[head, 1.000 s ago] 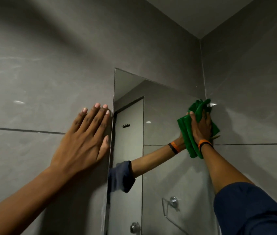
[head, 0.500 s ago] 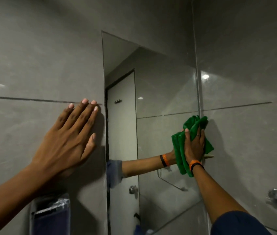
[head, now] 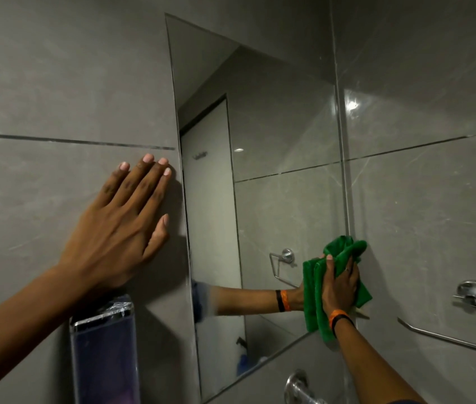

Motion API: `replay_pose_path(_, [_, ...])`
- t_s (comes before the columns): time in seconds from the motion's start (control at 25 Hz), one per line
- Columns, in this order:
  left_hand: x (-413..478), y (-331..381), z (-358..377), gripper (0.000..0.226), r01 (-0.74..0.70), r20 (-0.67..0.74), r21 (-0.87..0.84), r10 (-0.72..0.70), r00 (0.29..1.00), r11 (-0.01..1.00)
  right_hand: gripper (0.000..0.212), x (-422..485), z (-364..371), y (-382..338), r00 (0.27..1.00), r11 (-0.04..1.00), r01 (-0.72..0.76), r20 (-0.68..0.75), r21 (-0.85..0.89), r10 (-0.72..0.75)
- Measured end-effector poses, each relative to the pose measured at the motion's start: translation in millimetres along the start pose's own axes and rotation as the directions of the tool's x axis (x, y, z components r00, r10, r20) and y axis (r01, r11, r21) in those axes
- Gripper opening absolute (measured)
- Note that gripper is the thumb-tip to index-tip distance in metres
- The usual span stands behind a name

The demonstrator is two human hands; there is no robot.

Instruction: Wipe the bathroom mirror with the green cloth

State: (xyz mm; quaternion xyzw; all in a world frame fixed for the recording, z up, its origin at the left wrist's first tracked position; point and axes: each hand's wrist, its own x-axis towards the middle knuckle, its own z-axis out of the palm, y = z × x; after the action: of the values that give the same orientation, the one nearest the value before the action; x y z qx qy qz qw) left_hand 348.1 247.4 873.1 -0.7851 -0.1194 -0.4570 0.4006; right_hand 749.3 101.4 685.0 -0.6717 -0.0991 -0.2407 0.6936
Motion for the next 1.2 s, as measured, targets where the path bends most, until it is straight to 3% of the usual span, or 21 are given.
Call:
replay_pose_path(0.36, [-2,2,-1,0.07,0.01,0.011,-0.015,-0.01,1.0,1.0,0.075,-22,-7,22,0.983,0.982,-0.181,0.013,-0.048,0.182])
replay_pose_path(0.68, [-2,4,-7,0.069,0.023,0.035,-0.023,-0.022,0.999,0.999,0.076,-49,4,12,0.985,0.986,-0.166,-0.042,0.025,0.166])
replay_pose_path(0.92, [2,2,1,0.069,0.026,-0.005,-0.027,-0.026,1.0,0.999,0.083,-2,13,-40,0.995,0.994,0.09,-0.048,0.067,-0.086])
replay_pose_path(1.2, [4,0,12,0.071,0.044,-0.034,-0.049,-0.046,0.998,0.998,0.077,103,25,-157,0.942,0.935,0.332,0.015,0.125,-0.336])
